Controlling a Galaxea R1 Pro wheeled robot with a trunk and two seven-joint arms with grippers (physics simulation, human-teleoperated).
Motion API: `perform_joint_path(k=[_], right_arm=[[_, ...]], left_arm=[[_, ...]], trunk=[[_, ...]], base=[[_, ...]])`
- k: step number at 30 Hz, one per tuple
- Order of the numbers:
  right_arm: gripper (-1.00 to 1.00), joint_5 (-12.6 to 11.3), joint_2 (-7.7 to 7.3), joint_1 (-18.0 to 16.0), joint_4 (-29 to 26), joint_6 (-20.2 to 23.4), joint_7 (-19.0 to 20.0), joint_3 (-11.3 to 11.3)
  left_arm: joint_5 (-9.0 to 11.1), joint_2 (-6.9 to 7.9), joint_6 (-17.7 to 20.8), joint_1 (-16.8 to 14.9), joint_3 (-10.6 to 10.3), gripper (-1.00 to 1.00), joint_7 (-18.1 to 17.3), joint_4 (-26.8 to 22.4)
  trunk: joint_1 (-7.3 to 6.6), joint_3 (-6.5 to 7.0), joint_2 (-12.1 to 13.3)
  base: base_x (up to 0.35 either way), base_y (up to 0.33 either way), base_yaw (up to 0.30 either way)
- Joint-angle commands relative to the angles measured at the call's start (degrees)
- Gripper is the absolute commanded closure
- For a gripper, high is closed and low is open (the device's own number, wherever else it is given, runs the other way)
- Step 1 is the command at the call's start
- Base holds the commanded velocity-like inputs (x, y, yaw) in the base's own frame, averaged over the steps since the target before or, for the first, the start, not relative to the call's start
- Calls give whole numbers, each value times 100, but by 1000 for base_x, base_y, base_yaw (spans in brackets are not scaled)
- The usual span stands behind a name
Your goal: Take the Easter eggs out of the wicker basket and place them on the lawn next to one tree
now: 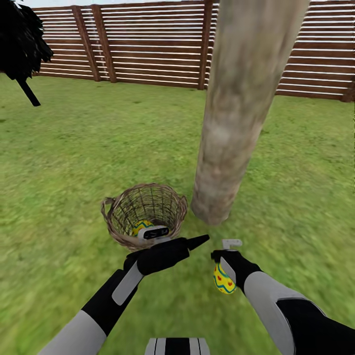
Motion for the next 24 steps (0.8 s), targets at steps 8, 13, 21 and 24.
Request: perform_joint_path(k=[8, 13, 21, 24], right_arm=[[-100, -6, -8, 0, -393, 569, -18, -3], [-100, -11, -9, 0, -968, 1335, 87, -8], [-100, -12, -98, 57, -2211, 2617, 1194, 4], [-100, -15, -159, 80, -2538, 2675, 1517, 5]], left_arm=[[28, 2, 69, 2, -11, -100, -12, -16], [23, 2, 76, 0, -11, -100, -12, -52], [29, 2, 88, -1, -19, -100, -13, -115], [29, 4, 91, -2, -19, -100, -18, -120]], trunk=[[-21, 174, 9], [-34, 285, 16], [-55, 462, 27], [-63, 528, 31]], base=[[0, 0, 0], [0, 0, 0], [0, 0, 0], [0, 0, 0]])
